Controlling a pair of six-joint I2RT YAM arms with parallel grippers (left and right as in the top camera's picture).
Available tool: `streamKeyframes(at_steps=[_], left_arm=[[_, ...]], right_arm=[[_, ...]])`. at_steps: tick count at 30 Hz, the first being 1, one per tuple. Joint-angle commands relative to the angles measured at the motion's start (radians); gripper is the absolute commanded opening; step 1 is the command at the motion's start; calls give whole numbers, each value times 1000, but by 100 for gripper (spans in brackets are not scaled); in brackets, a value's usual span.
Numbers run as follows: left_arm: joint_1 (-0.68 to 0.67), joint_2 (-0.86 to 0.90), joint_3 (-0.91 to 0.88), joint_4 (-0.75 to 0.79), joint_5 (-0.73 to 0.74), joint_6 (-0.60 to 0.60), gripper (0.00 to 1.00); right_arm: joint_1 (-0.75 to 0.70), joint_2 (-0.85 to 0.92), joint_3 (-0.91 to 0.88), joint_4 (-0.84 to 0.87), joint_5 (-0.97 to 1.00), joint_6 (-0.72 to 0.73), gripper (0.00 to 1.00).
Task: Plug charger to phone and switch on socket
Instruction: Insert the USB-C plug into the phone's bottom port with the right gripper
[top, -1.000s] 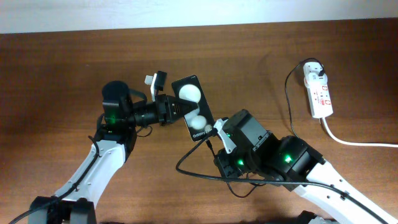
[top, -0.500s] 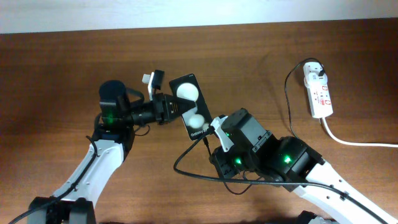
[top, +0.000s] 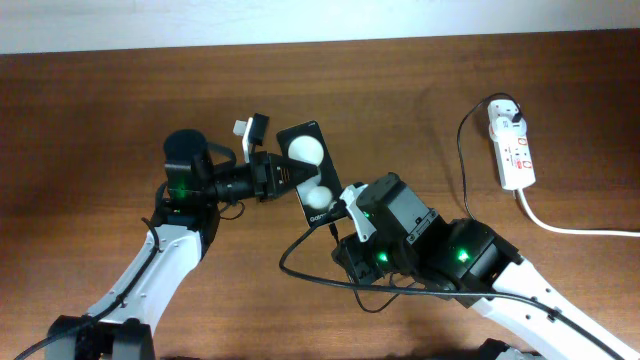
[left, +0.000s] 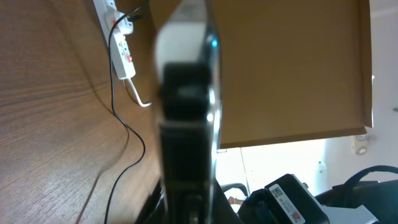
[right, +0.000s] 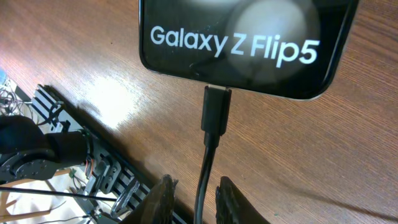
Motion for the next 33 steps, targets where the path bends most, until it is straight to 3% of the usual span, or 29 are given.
streamKeyframes(at_steps=[1, 7, 9, 21, 25, 30, 33], left_arm=[[0, -4, 9, 6, 0, -61, 0], [-2, -4, 9, 6, 40, -71, 0], [-2, -4, 9, 6, 99, 2, 0], [-7, -4, 9, 5, 263, 78, 0], [-7, -4, 9, 6, 185, 88, 0], [-10, -4, 9, 6, 59, 80, 0], [-80, -4, 10, 10, -66, 60, 0]], right_arm=[[5, 22, 23, 0, -5, 6, 21], [3, 41, 23, 32, 10, 6, 9], [3, 41, 23, 45, 28, 6, 4], [3, 33, 41, 154, 28, 6, 5], [3, -18, 87, 31, 28, 6, 38], [3, -163, 108, -151, 27, 6, 59], [3, -301, 158, -229, 29, 6, 71]])
